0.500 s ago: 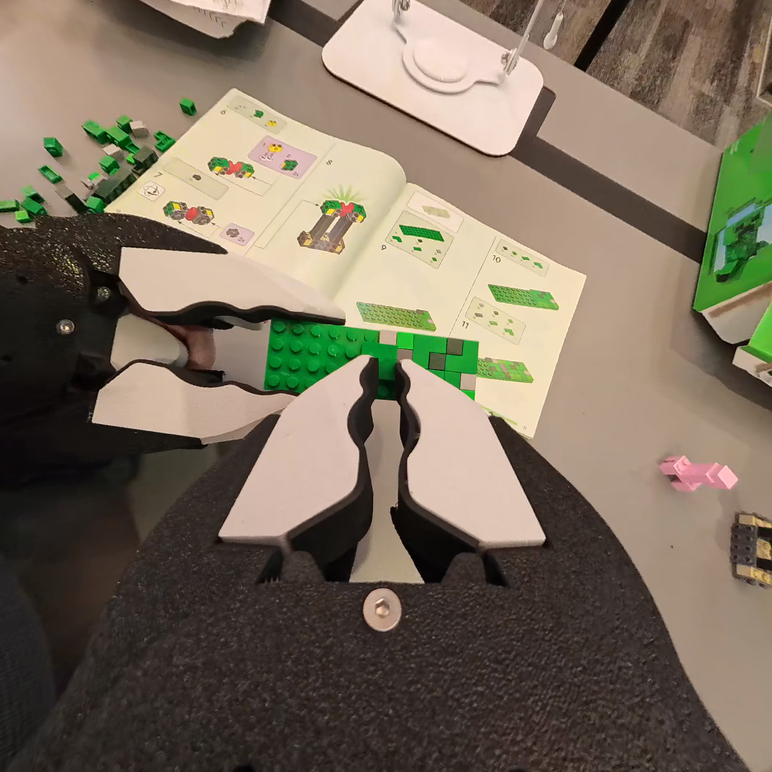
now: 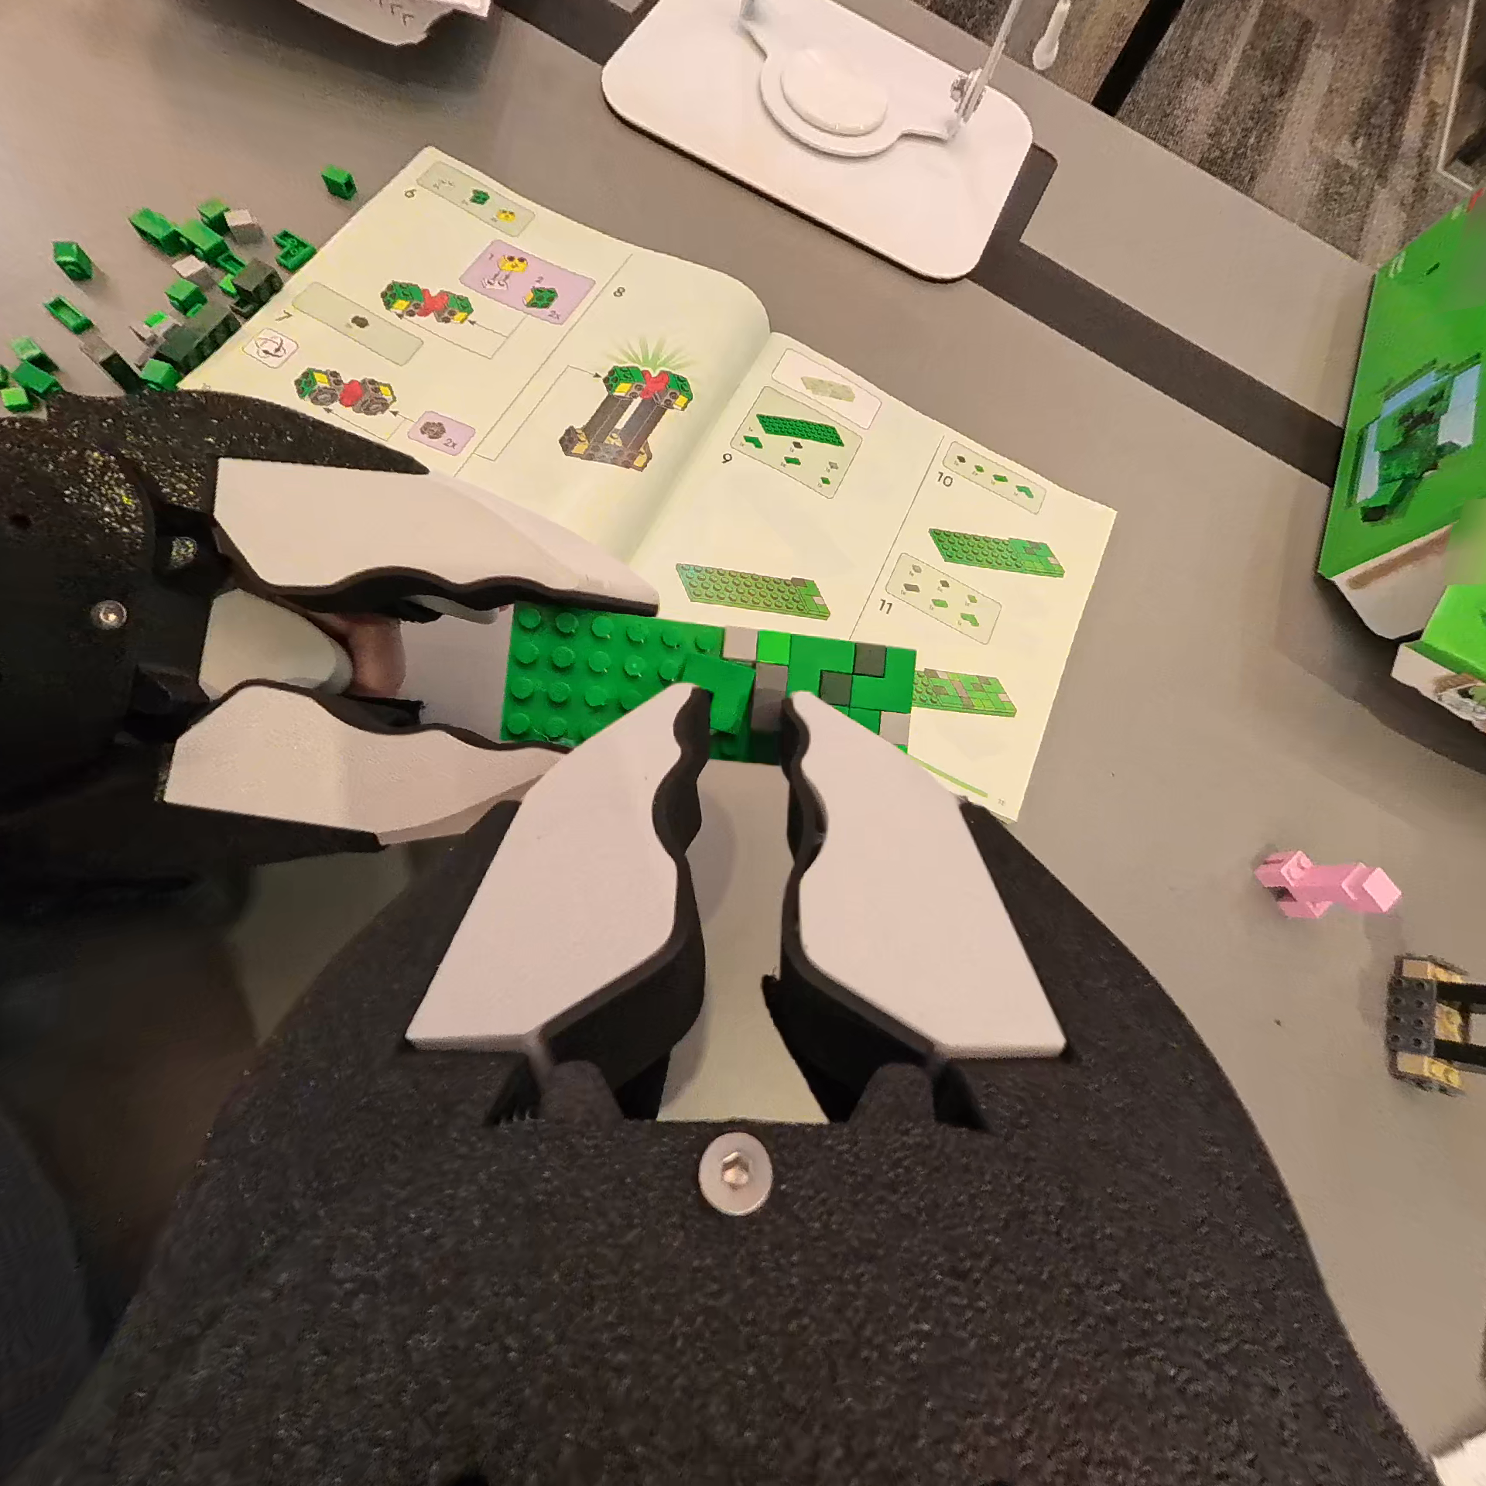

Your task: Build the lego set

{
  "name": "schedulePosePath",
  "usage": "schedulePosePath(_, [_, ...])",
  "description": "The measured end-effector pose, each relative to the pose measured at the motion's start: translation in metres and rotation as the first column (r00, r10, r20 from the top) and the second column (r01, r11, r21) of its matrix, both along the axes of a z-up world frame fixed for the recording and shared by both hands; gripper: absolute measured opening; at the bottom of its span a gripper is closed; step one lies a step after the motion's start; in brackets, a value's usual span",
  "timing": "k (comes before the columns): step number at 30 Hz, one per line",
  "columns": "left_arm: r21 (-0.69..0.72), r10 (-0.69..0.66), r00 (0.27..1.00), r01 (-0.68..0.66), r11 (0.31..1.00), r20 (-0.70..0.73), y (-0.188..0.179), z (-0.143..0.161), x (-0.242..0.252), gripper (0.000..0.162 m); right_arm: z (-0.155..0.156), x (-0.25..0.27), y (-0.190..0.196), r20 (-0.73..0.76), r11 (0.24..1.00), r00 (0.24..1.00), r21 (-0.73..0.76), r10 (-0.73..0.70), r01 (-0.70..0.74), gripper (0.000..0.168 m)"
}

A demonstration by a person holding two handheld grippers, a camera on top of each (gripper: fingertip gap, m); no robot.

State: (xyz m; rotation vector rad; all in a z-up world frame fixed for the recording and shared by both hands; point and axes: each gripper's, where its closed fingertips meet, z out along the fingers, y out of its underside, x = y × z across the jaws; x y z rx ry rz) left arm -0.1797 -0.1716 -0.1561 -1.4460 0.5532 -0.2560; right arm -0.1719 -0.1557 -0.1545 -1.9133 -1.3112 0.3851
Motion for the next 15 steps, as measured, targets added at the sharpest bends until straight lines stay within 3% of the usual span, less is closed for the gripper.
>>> schedulePosePath(6, [-0.017,-0.014,1.000,0.015,1.000,0.018,0.000,-0.001,0.000,0.036,0.002,0.005,0.003,-0.019,1.000,1.000,0.016,0.000,0.000,0.018])
schedulePosePath(9, [-0.043,-0.031,0.998,0.033,0.999,0.046,0.001,-0.001,-0.001,0.036,0.008,0.006,-0.002,-0.037,0.995,0.997,0.071,0.070,-0.068,0.023])
schedulePosePath(12, [-0.089,-0.059,0.992,0.069,0.994,0.110,0.003,-0.001,-0.004,0.036,0.011,0.012,-0.005,-0.014,0.959,0.983,0.226,0.182,-0.174,0.037])
schedulePosePath(15, [-0.155,-0.096,0.977,0.126,0.980,0.189,0.006,-0.005,-0.006,0.036,0.002,0.017,-0.007,0.112,0.847,0.953,0.436,0.283,-0.303,0.042])
